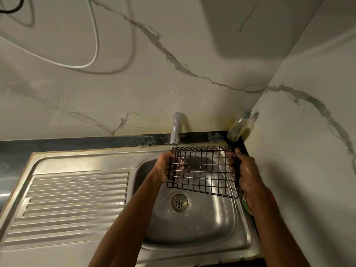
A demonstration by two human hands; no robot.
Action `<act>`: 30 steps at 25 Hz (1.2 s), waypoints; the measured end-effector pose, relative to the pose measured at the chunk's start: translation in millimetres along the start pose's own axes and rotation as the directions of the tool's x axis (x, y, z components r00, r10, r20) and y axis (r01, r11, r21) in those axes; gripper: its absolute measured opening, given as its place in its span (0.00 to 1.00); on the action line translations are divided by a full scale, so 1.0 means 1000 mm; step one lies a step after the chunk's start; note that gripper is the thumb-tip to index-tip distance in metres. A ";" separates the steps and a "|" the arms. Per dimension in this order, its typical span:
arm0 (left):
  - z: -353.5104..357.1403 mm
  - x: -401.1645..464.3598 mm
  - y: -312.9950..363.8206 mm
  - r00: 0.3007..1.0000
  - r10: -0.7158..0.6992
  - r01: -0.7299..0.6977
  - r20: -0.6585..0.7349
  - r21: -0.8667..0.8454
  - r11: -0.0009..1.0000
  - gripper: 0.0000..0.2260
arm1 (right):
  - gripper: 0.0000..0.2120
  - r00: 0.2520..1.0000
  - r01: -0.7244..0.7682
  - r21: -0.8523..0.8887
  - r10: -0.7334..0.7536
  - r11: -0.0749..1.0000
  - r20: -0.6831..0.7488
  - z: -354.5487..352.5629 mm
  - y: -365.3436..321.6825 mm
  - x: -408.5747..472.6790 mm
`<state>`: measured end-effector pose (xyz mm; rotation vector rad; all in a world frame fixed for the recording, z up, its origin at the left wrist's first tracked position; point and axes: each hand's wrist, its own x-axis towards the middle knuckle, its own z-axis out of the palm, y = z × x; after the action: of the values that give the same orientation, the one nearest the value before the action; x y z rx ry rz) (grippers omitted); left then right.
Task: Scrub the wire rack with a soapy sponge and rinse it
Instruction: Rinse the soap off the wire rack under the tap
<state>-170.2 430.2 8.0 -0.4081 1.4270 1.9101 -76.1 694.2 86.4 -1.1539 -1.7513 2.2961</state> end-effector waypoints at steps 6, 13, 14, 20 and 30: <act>-0.002 0.006 0.009 0.998 -0.050 0.050 -0.033 -0.012 0.999 0.22 | 0.21 0.975 0.049 0.028 -0.054 0.998 0.218 -0.015 0.008 -0.021; 0.023 0.009 0.017 1.000 0.004 0.004 -0.029 0.264 0.965 0.24 | 0.21 0.925 -0.009 0.235 0.097 0.972 -0.366 -0.003 0.015 -0.021; 0.025 0.010 0.013 1.000 0.020 -0.017 -0.010 0.256 0.966 0.23 | 0.20 0.912 0.020 0.289 0.101 0.957 -0.398 0.001 0.012 -0.023; 0.023 -0.003 0.008 0.998 0.060 -0.053 -0.011 0.327 0.944 0.14 | 0.10 0.951 0.076 0.207 -0.008 0.975 -0.309 0.038 0.004 -0.046; -0.004 0.014 0.006 0.993 -0.047 0.048 0.111 -0.011 0.999 0.24 | 0.13 0.942 0.057 0.250 0.031 0.967 -0.334 0.022 -0.005 -0.038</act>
<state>-184.4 430.5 2.3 -0.3346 1.3223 1.8751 -62.8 661.2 112.3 -1.3747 -1.2961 2.0826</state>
